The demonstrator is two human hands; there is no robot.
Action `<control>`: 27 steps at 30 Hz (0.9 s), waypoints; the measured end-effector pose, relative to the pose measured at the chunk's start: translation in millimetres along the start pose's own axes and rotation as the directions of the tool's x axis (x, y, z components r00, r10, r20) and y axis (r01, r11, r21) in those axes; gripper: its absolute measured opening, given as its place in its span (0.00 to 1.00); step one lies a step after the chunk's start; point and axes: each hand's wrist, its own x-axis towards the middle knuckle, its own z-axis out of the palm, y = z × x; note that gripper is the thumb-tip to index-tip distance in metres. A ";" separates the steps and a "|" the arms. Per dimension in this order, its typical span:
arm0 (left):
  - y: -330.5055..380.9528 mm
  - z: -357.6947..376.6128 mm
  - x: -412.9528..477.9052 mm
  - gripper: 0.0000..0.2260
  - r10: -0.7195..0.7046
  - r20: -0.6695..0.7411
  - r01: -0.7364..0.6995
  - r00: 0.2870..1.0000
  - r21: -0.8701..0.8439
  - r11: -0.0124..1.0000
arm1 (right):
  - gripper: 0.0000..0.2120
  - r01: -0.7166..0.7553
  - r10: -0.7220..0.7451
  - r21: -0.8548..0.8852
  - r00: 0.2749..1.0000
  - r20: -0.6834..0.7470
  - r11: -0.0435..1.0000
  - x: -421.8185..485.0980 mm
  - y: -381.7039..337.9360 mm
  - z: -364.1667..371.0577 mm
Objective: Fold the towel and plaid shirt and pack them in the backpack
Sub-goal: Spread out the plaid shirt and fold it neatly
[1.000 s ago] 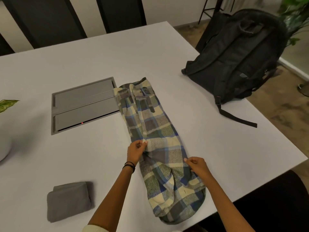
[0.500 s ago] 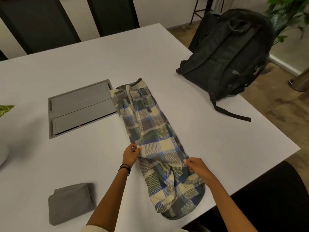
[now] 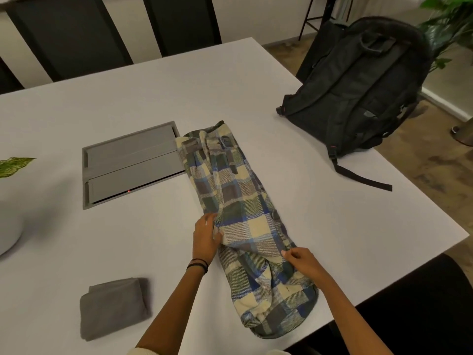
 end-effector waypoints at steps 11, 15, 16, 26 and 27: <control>13.9 25.9 -16.9 0.31 0.089 0.503 -0.352 0.860 0.459 0.815 | 0.21 0.040 -0.040 -0.209 0.999 0.007 0.977 7.0 5.1 4.5; 8.9 34.1 -15.4 0.25 0.024 0.535 -0.361 0.845 0.535 0.764 | 0.19 0.007 -0.011 -0.285 1.000 -0.011 0.958 8.9 0.1 8.7; 16.9 28.3 -17.9 0.26 0.025 0.538 -0.363 0.843 0.532 0.765 | 0.16 -0.001 -0.012 -0.313 0.999 -0.039 0.950 8.8 -5.4 9.8; 15.7 36.1 -20.8 0.29 0.074 0.448 -0.374 0.891 0.630 0.681 | 0.30 0.438 -0.406 -0.620 0.891 0.203 0.651 17.6 -48.7 29.7; 16.3 36.8 -21.5 0.32 0.047 0.447 -0.360 0.893 0.650 0.669 | 0.31 0.444 -0.380 -0.678 0.889 0.255 0.586 19.9 -45.3 35.6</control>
